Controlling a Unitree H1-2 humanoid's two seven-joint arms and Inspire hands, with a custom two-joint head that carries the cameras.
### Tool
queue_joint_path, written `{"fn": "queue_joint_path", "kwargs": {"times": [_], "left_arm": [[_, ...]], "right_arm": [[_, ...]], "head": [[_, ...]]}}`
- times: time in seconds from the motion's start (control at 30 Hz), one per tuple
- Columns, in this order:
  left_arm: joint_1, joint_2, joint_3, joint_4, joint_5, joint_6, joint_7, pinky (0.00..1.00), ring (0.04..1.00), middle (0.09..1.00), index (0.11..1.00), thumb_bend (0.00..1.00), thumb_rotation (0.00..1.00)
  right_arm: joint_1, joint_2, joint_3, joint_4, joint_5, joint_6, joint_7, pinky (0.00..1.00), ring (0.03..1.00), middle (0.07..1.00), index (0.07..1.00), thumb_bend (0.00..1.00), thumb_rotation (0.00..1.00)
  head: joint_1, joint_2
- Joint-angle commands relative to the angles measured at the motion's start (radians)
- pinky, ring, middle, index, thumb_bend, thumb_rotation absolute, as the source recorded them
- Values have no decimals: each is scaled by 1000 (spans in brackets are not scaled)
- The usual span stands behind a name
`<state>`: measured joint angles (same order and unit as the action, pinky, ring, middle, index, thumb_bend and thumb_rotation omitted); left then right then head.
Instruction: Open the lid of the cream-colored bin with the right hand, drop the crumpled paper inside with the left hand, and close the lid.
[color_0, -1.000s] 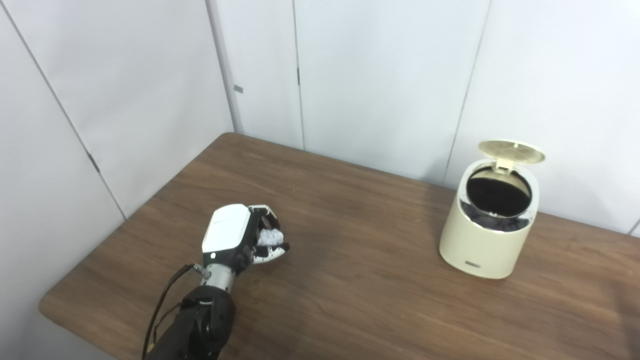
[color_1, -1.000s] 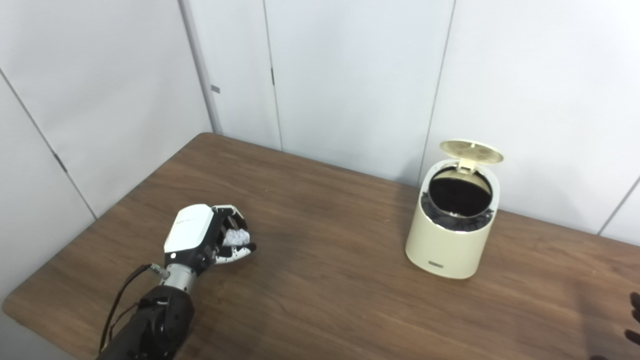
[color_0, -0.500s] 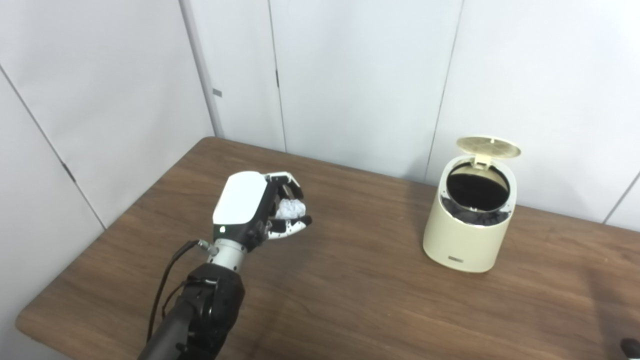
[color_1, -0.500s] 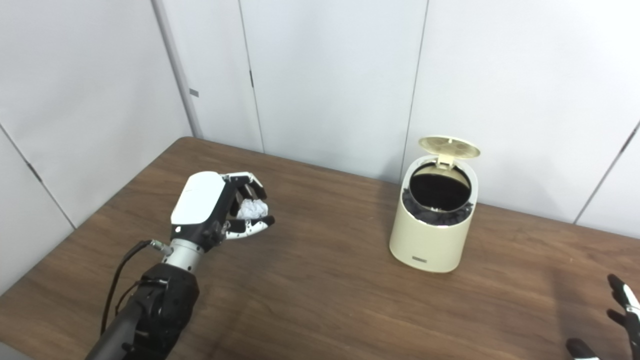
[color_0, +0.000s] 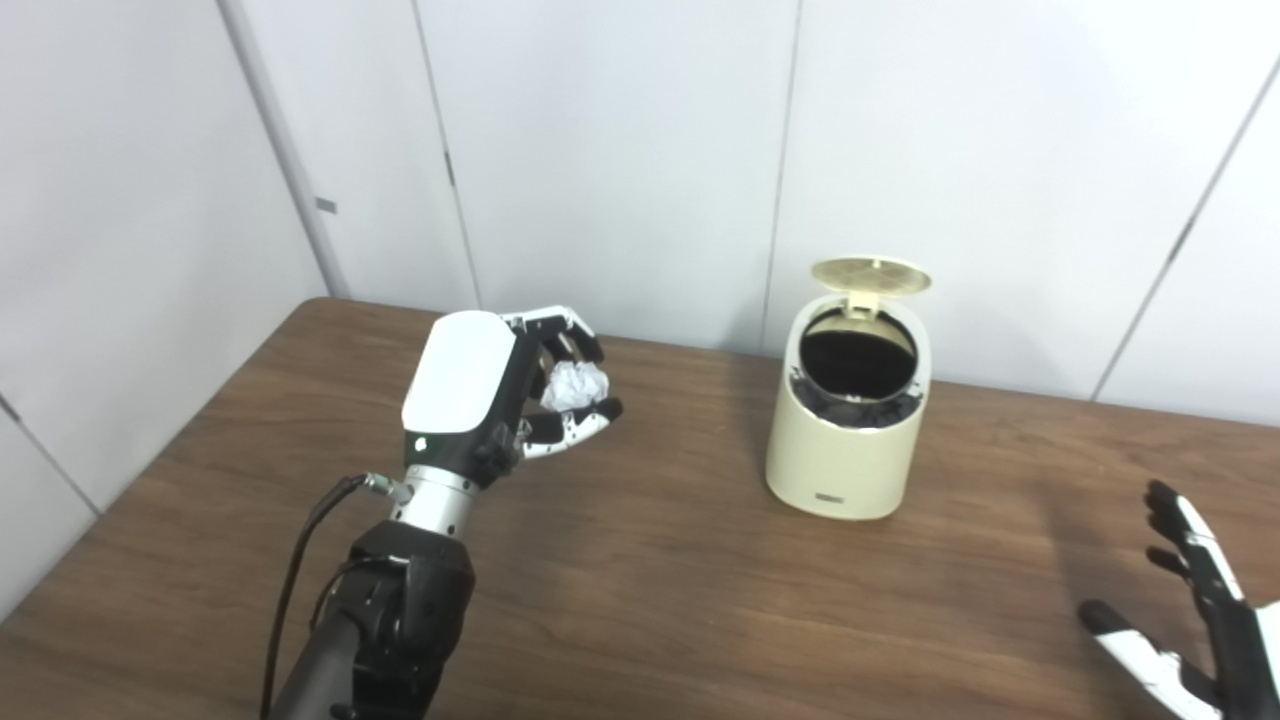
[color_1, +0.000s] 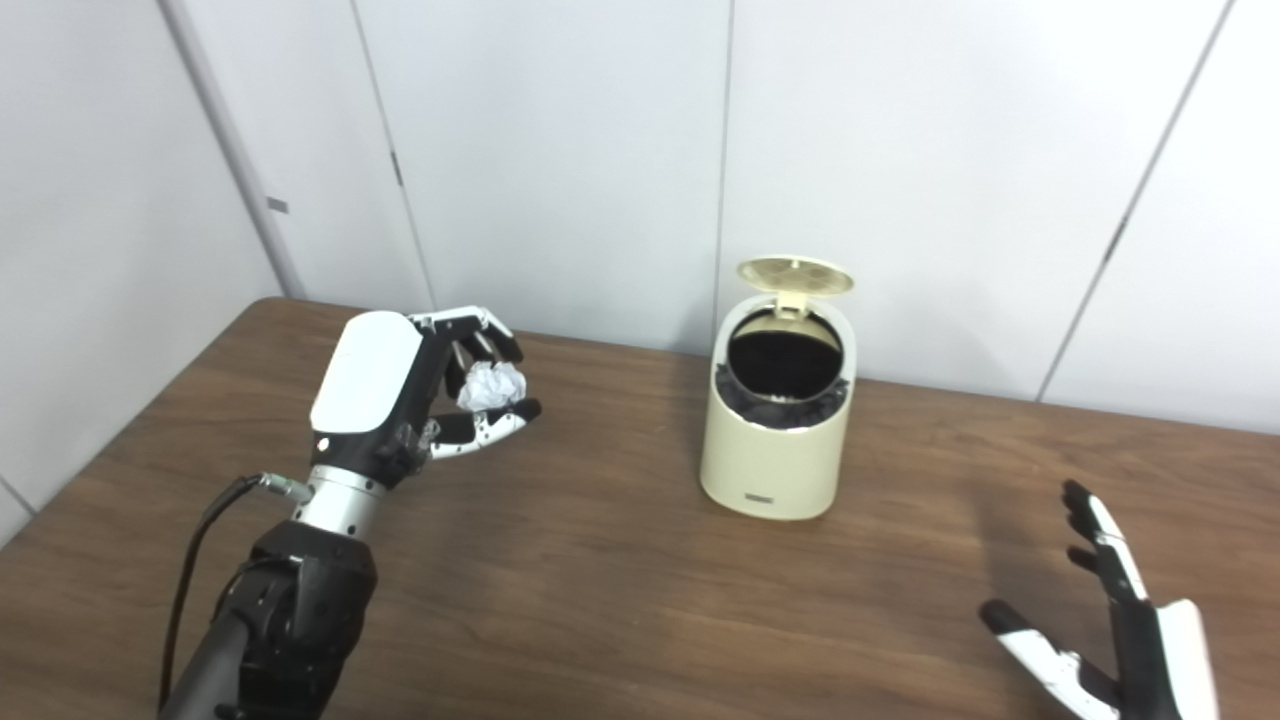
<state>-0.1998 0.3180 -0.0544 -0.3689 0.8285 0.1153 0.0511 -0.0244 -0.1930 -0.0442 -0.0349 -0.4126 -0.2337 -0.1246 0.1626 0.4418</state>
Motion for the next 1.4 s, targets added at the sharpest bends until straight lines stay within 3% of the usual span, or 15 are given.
{"fn": "queue_joint_path", "kwargs": {"times": [0.0, 0.13, 0.3, 0.43, 0.73, 1.37], "left_arm": [[-56, 0, 1, 12, 14, -39, 42, 185, 274, 460, 498, 522, 0], [-87, -8, -11, 56, 21, -74, 57, 168, 258, 460, 499, 522, 0], [-118, -17, -8, 91, 0, -100, 60, 185, 276, 463, 498, 522, 0], [-147, -23, -13, 128, -11, -134, 73, 225, 358, 496, 496, 501, 0], [-211, -53, -53, 206, 3, -176, 101, 195, 360, 502, 505, 498, 0], [-291, -121, -134, 372, 43, -247, 229, 160, 331, 465, 536, 492, 0]], "right_arm": [[1, 48, 24, -17, 0, 0, -22, 831, 896, 905, 912, 800, 749], [7, 68, 35, -28, -18, 3, -31, 805, 884, 898, 887, 790, 706], [14, 92, 48, -40, -49, 41, -34, 786, 866, 889, 886, 850, 737], [18, 114, 60, -47, -58, 69, -37, 794, 869, 891, 896, 887, 751], [17, 145, 82, -30, -80, 72, -65, 793, 876, 900, 891, 925, 756], [14, 149, 112, 11, -65, 55, -101, 833, 909, 915, 916, 925, 739]], "head": [[-28, -4], [-88, -11], [-140, -16], [-177, -24], [-247, -39], [-277, -50]]}}
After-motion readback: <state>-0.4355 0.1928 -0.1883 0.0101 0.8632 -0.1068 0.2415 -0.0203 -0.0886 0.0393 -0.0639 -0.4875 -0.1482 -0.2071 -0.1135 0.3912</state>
